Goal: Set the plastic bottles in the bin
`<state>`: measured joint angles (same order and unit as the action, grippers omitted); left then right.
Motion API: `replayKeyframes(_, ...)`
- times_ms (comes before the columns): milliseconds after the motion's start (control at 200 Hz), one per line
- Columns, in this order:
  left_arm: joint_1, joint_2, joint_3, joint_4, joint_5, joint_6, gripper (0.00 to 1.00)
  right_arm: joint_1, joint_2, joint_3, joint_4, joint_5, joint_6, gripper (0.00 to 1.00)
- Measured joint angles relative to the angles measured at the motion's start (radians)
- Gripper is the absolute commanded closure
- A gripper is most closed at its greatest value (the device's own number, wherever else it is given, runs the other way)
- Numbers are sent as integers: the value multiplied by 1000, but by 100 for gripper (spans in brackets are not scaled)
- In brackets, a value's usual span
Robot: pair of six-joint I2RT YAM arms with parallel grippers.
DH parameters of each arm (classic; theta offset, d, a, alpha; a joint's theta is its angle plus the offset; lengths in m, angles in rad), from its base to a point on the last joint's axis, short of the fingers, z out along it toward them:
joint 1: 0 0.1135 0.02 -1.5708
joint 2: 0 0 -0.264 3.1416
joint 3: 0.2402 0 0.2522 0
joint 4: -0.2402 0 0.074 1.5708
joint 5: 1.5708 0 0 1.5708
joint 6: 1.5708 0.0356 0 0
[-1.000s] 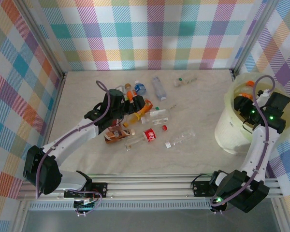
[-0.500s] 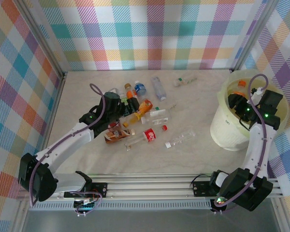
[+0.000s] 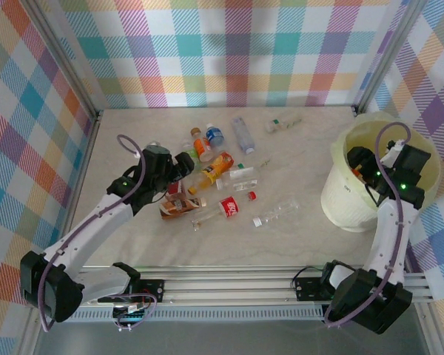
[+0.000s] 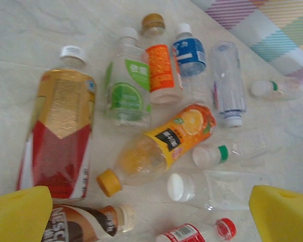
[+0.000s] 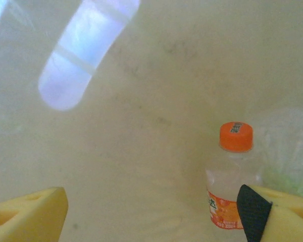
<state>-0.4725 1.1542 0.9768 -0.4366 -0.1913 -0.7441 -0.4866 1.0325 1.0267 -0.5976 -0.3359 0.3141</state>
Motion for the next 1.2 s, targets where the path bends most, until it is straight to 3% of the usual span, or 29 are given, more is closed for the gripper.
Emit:
replayKeyframes(95,18,-26,-6,-22,-16,-1,0,0,-37,8,-19,60,0,7)
replayKeyframes(130,23,-36,-8,-34,-22,0,0,0,-49,14,-32,82,0,0)
replayKeyframes(245,38,-64,-20,-57,-43,-5,0,0,-86,47,-67,127,1,0)
replayKeyframes(565,77,-116,-64,-136,-84,-19,0,58,-172,159,-63,10,10,0)
replayKeyframes(845,108,-134,-148,-157,-8,24,0,303,-138,207,5,-149,16,0)
replayKeyframes(1200,131,-35,-181,-163,131,155,0,488,-117,194,68,-187,2,0)
